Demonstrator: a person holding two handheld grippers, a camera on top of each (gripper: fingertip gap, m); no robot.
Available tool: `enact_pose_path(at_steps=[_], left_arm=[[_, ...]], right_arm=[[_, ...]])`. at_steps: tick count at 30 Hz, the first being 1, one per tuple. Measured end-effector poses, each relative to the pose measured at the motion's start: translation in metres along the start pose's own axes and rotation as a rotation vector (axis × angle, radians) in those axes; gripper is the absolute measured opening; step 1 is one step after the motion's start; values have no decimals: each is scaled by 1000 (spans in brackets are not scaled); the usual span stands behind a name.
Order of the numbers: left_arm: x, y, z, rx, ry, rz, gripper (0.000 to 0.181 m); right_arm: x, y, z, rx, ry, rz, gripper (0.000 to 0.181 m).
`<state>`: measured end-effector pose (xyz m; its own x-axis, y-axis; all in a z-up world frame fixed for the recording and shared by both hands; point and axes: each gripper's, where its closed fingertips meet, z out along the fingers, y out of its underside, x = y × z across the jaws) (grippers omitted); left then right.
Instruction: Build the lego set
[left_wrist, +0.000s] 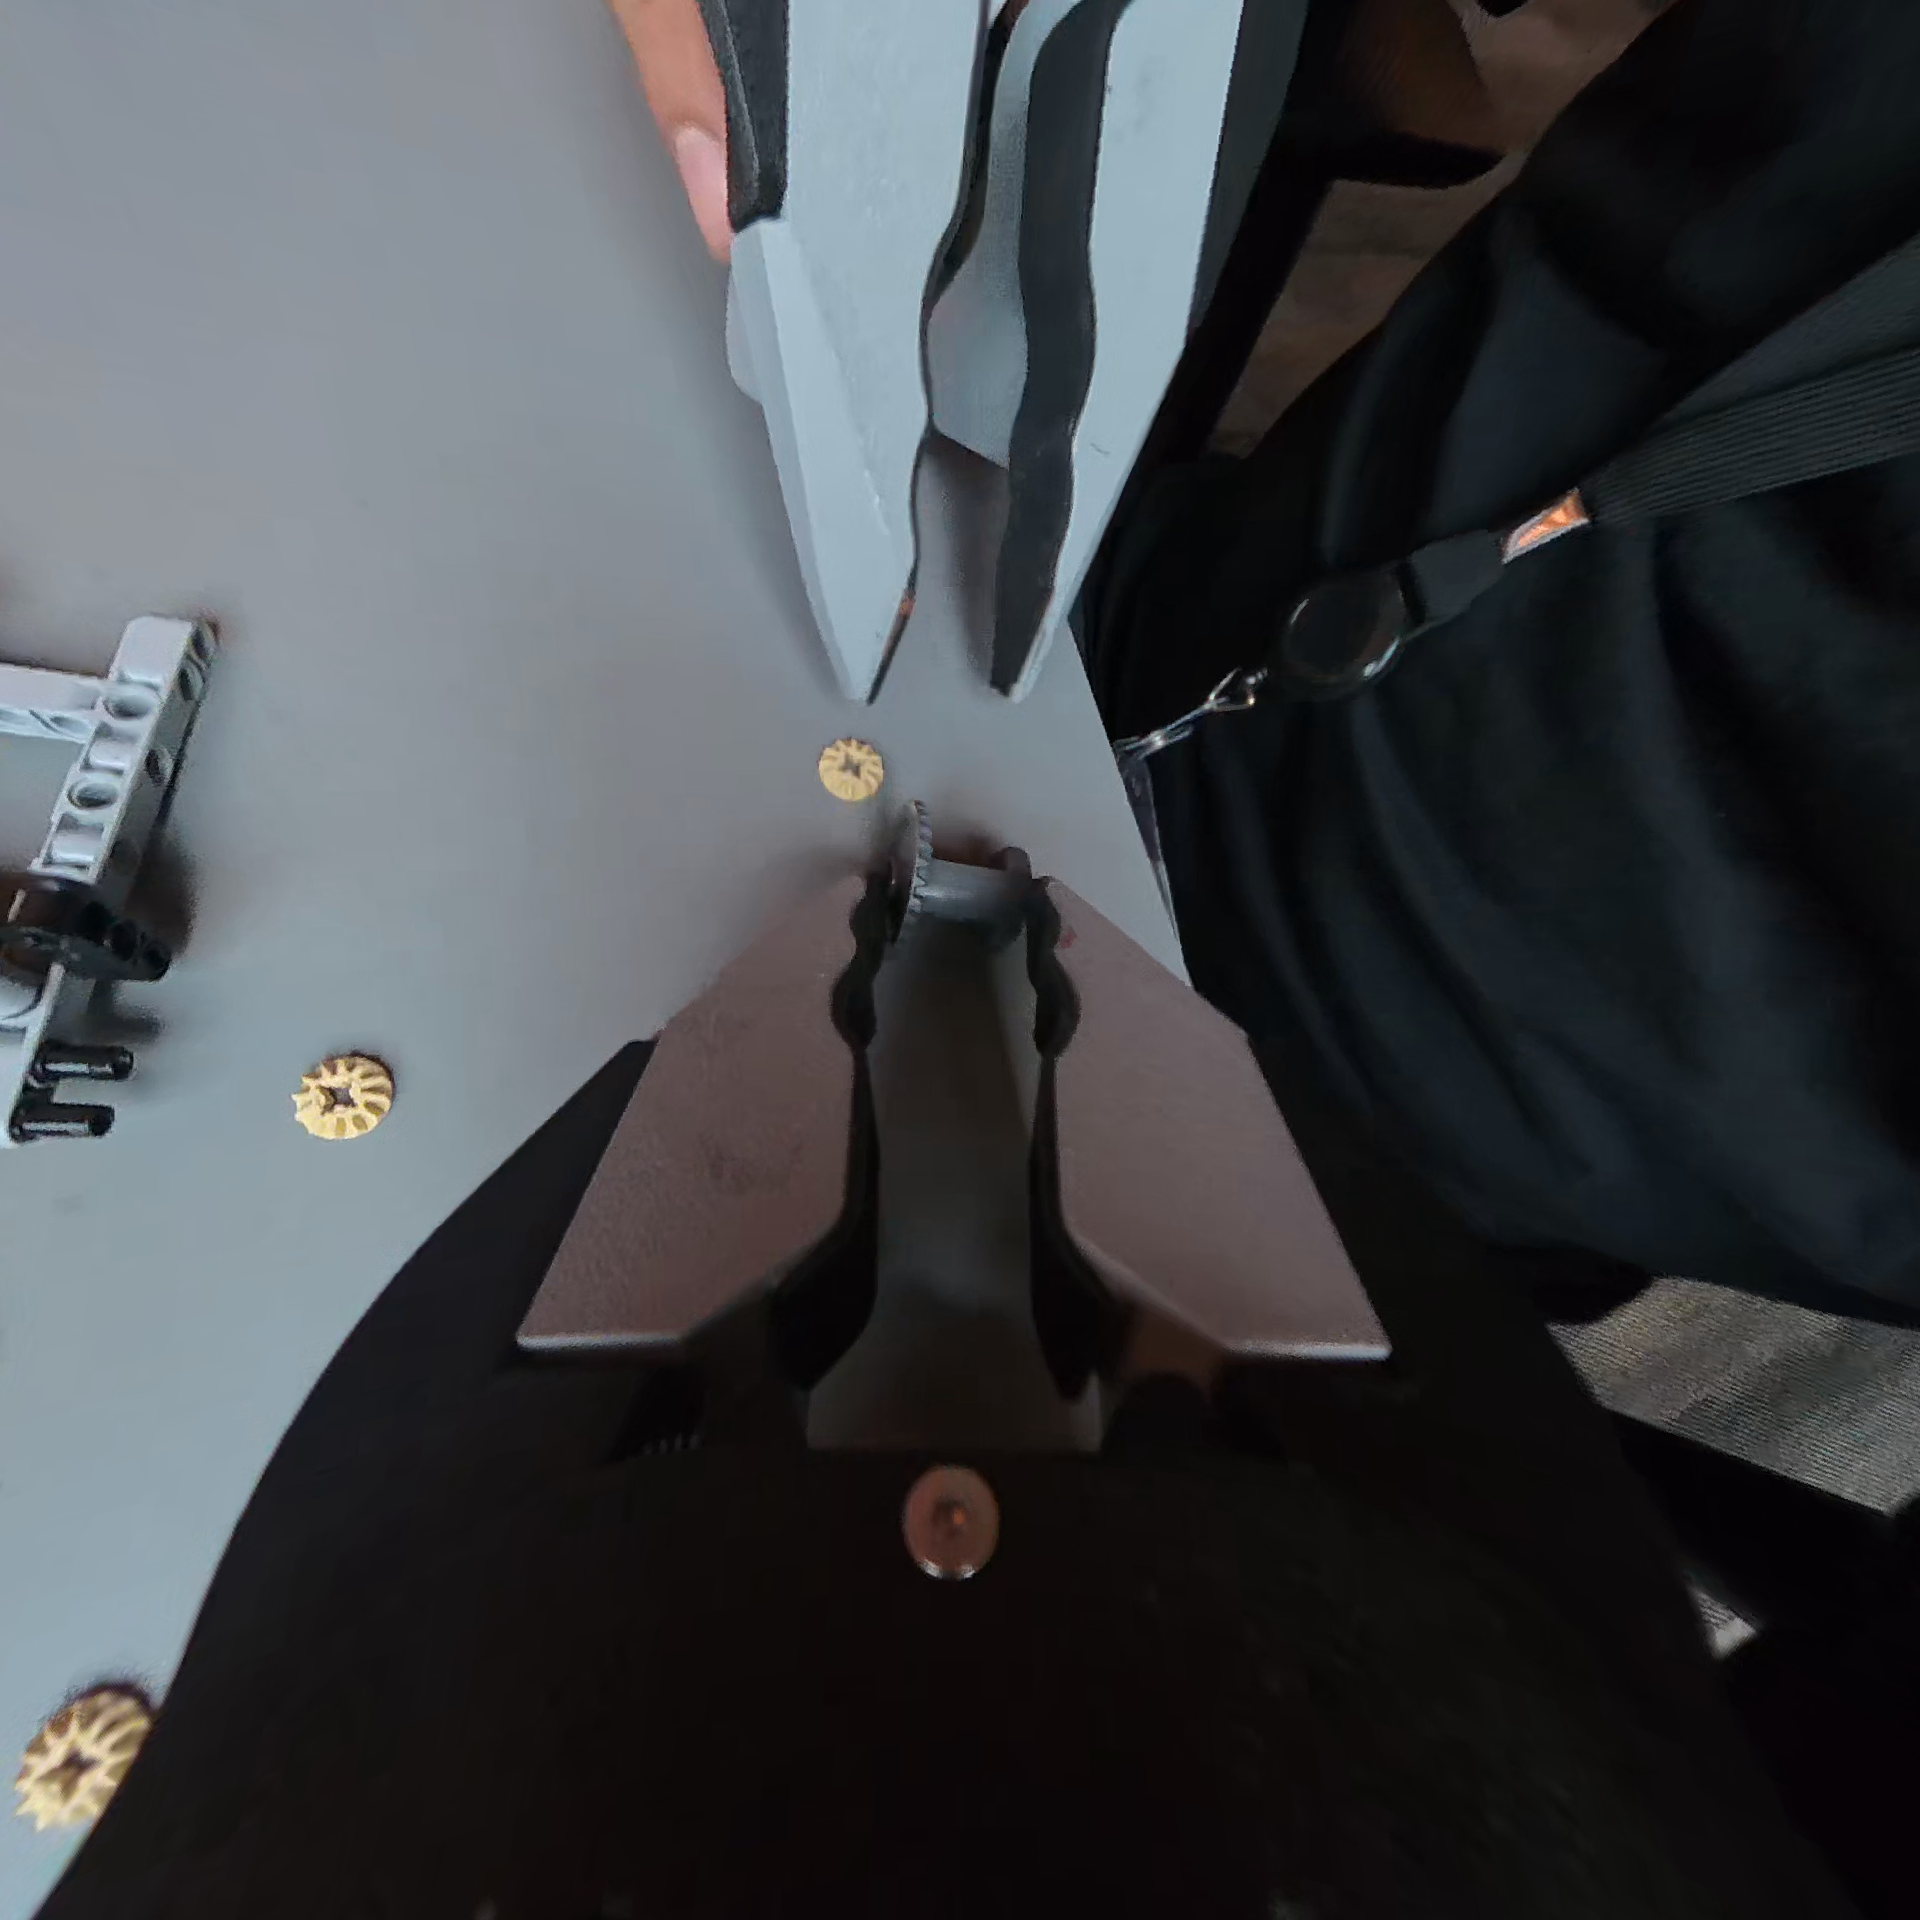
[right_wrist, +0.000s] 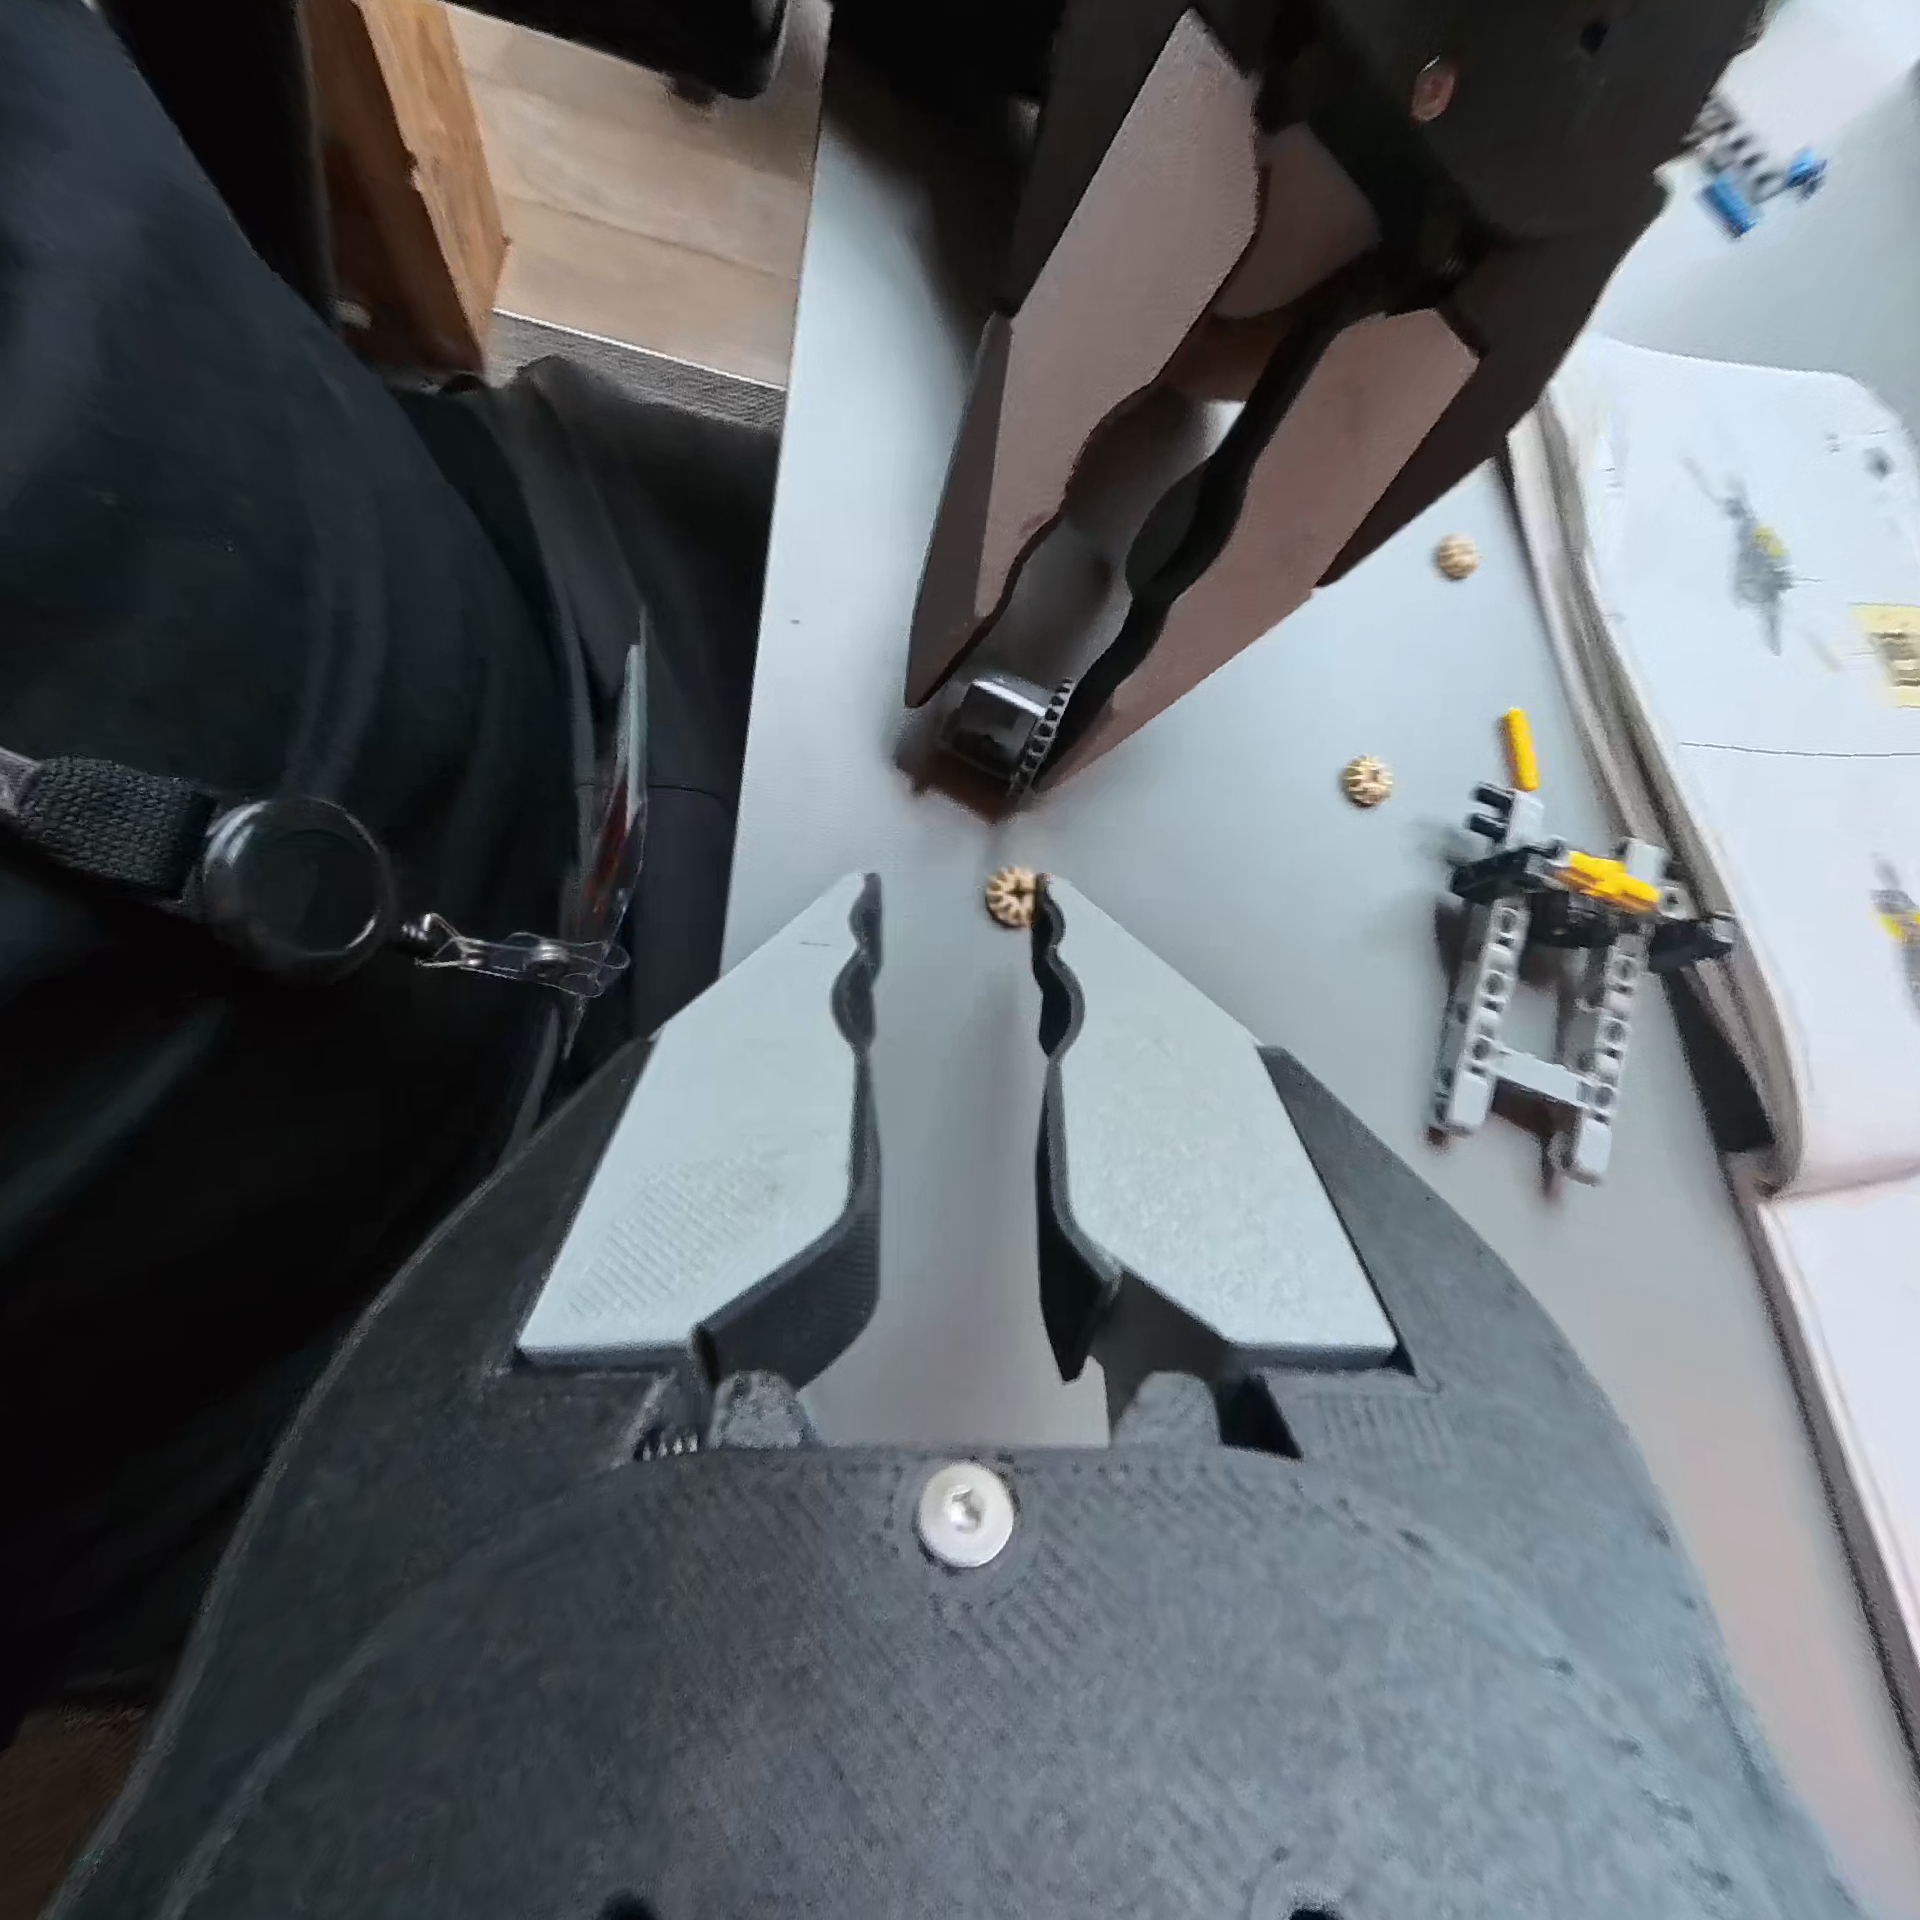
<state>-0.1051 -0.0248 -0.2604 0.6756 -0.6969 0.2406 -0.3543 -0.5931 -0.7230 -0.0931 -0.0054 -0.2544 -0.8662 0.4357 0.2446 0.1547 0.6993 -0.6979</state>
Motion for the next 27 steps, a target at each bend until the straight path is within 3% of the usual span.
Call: enact_pose_path(at_steps=[3, 9, 16, 27], left_arm=[[4, 3, -4, 7, 40, -37, 23], [5, 4, -5, 12, 34, -43, 23], [8, 5, -4, 6, 48, -35, 24], [14, 5, -2, -5, 70, -8, 24]], right_arm=[[-6, 2, 7, -39, -58, 16, 37], [-6, 4, 7, -59, -3, -30, 27], [-6, 0, 7, -39, -24, 22, 36], [-11, 0, 13, -13, -106, 105, 18]])
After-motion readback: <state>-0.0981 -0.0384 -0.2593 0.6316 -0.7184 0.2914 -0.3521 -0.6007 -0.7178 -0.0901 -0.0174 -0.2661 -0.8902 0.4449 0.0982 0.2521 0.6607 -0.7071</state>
